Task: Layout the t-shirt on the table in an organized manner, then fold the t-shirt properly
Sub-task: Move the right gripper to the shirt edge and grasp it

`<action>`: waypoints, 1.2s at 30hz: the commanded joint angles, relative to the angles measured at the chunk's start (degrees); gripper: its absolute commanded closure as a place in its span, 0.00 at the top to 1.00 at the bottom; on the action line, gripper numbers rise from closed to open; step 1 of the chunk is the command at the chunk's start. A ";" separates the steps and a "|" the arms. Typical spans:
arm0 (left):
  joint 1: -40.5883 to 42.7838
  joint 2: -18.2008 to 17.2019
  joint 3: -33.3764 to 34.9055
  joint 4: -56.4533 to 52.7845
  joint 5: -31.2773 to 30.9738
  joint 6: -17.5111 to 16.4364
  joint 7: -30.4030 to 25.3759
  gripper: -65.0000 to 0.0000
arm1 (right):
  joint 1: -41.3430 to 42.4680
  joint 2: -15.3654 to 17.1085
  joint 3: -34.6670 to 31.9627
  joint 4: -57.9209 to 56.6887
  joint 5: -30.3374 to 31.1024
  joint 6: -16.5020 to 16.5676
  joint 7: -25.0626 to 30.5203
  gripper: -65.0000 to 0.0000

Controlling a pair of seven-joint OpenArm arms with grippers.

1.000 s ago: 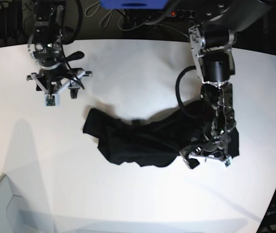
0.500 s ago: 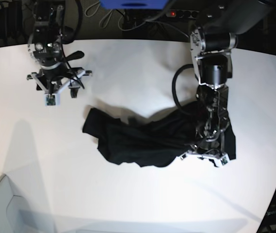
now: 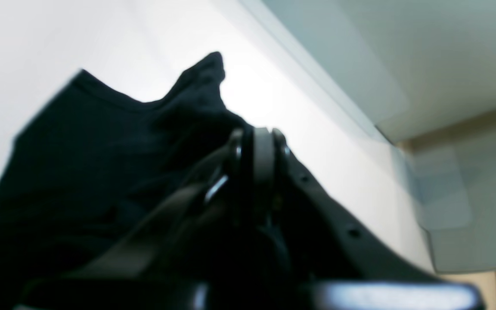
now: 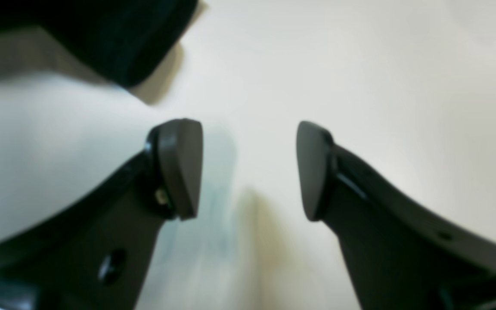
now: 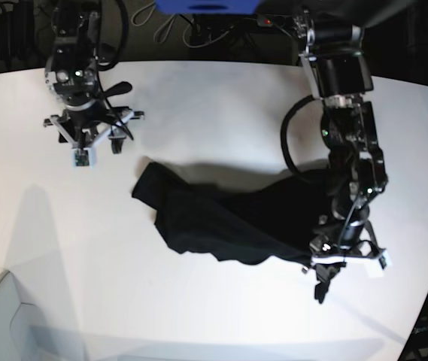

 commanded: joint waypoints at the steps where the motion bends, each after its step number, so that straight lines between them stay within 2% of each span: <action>1: -0.09 -0.05 -0.10 4.43 -0.74 -0.51 -0.99 0.00 | 0.64 -0.05 -1.77 1.54 0.65 0.10 1.46 0.54; 7: 10.55 -0.49 -0.28 19.81 -0.74 -0.86 1.03 0.00 | 0.82 1.53 -11.26 1.18 0.56 0.10 1.46 0.55; 10: 17.50 -2.42 -0.37 24.47 -0.74 -0.51 0.68 0.00 | 0.91 1.53 -11.88 1.18 0.56 0.10 1.46 0.55; 13: 24.62 -2.16 -3.09 28.43 -1.09 -0.51 0.50 0.00 | 1.79 1.53 -11.79 0.30 0.47 0.10 1.46 0.55; 16: 29.01 -2.07 -5.99 27.99 -4.43 -0.60 0.59 0.00 | 2.23 2.68 -11.79 -1.72 0.38 0.10 1.46 0.55; 20: 33.94 -2.25 -8.45 27.19 -9.53 -0.68 0.68 0.00 | 2.31 2.68 -12.14 -2.60 0.47 0.10 1.55 0.55; 23: 35.87 -2.07 -10.12 27.11 -10.49 -0.77 0.68 0.00 | 2.75 2.41 -12.32 -2.51 0.47 0.10 1.55 0.56; 28: 37.10 -2.16 -10.48 27.02 -10.23 -0.77 0.86 0.00 | 3.81 2.41 -14.87 -2.42 0.56 0.10 1.55 0.65; 31: 37.10 -2.51 -10.48 27.02 -10.23 -0.77 0.94 0.00 | 3.90 2.32 -15.39 -1.81 0.65 0.10 1.55 0.66; 36: 36.84 -2.60 -10.48 25.17 -10.23 -0.77 1.03 0.00 | 3.90 2.76 -21.46 1.01 0.65 0.10 1.55 0.69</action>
